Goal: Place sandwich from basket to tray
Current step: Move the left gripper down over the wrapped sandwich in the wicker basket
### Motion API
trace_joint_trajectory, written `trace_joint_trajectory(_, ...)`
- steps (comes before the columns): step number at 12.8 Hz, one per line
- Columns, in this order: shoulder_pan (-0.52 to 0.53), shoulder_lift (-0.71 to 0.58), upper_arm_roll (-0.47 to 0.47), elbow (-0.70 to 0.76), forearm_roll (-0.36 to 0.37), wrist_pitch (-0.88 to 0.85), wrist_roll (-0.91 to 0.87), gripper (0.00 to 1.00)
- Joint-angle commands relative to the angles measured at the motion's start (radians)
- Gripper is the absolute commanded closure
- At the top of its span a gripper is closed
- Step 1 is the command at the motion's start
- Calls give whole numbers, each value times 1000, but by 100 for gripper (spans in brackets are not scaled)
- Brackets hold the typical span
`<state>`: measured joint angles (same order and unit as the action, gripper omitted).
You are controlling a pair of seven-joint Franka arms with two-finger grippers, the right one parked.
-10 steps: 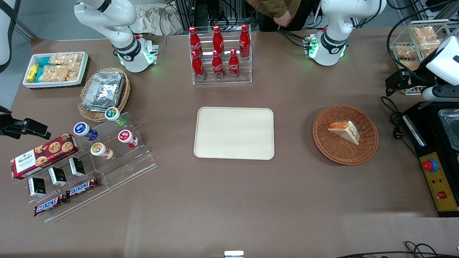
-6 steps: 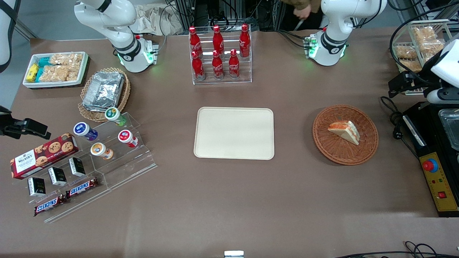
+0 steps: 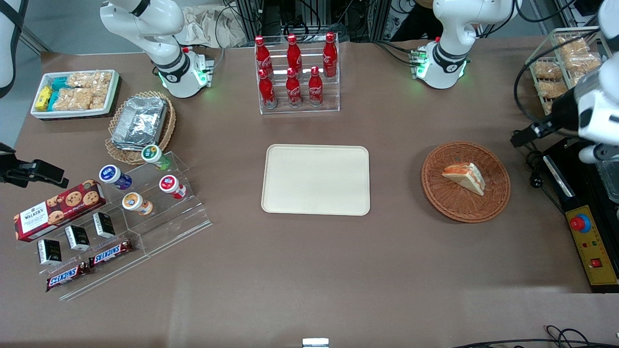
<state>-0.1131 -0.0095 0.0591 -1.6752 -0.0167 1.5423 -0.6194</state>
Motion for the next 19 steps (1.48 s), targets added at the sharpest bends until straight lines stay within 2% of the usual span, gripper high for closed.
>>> trace_joint_trajectory(1,1,-85,1,-211,-11,175,-144,0)
trace_joint_trajectory(4,1,-193,-1,-522,4,482,-247,0)
trace_joint_trajectory(5,1,-194,-2,-570,26,540,-284,0)
trace_joint_trajectory(8,3,-185,-1,-681,30,668,-304,0)
trace_joint_trajectory(11,3,-181,2,-838,32,865,-312,0)
trace_joint_trajectory(19,3,-38,65,-959,30,1145,-319,0)
